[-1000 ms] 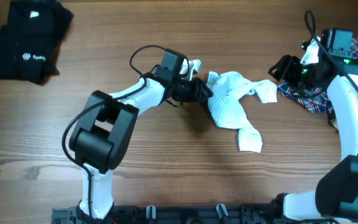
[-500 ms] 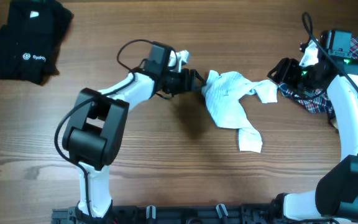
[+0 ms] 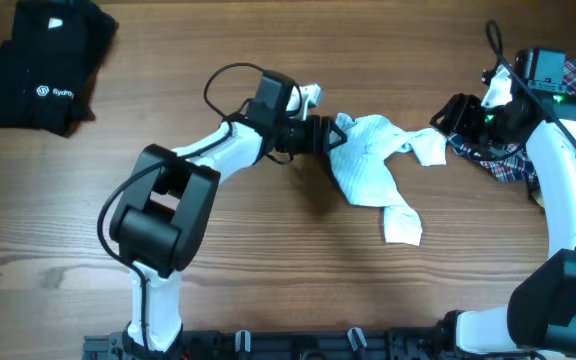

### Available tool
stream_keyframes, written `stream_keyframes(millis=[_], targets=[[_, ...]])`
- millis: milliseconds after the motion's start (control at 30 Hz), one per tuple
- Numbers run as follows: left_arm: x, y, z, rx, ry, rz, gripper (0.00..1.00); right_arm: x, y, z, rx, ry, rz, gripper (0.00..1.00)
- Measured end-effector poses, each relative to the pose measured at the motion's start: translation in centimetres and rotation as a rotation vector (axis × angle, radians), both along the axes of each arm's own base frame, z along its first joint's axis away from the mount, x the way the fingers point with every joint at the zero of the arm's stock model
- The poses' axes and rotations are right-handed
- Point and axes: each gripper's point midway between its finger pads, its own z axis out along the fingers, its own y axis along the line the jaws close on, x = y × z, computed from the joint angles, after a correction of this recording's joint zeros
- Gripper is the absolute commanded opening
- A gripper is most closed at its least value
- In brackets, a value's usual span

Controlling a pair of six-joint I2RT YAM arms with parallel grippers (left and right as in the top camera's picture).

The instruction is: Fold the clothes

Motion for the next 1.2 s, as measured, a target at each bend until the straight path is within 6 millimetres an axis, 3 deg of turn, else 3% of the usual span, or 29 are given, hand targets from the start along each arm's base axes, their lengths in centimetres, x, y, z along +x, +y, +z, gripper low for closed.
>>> stream_keyframes(millis=[200, 267, 433, 533, 667, 867, 1033, 1200], targets=[[0.1, -0.2, -1.3, -0.001, 0.015, 0.002, 0.65, 0.0, 0.0, 0.0, 0.0, 0.001, 0.0, 0.71], [0.1, -0.4, -1.4, -0.005, 0.011, 0.0, 0.56, -0.1, 0.0, 0.0, 0.001, 0.004, 0.0, 0.7], [-0.6, -1.1, -1.6, -0.008, 0.022, -0.021, 0.16, -0.2, 0.0, -0.1, 0.001, 0.007, 0.0, 0.7], [-0.9, -1.4, -1.3, -0.029, 0.033, -0.037, 0.04, -0.2, 0.0, -0.1, 0.001, 0.009, 0.0, 0.7], [-1.3, -1.0, -1.1, -0.054, 0.073, -0.049, 0.04, -0.3, 0.0, -0.1, 0.002, 0.011, 0.0, 0.7], [-0.8, 2.6, -0.9, -0.017, 0.173, 0.025, 0.04, -0.3, 0.0, -0.1, 0.002, 0.012, 0.0, 0.7], [-1.1, 5.1, 0.3, 0.09, 0.206, 0.102, 0.04, -0.3, 0.0, -0.1, 0.002, 0.011, 0.0, 0.7], [-2.4, 8.3, -0.5, 0.304, 0.289, 0.179, 0.04, -0.2, 0.0, -0.1, 0.002, 0.011, 0.0, 0.7]])
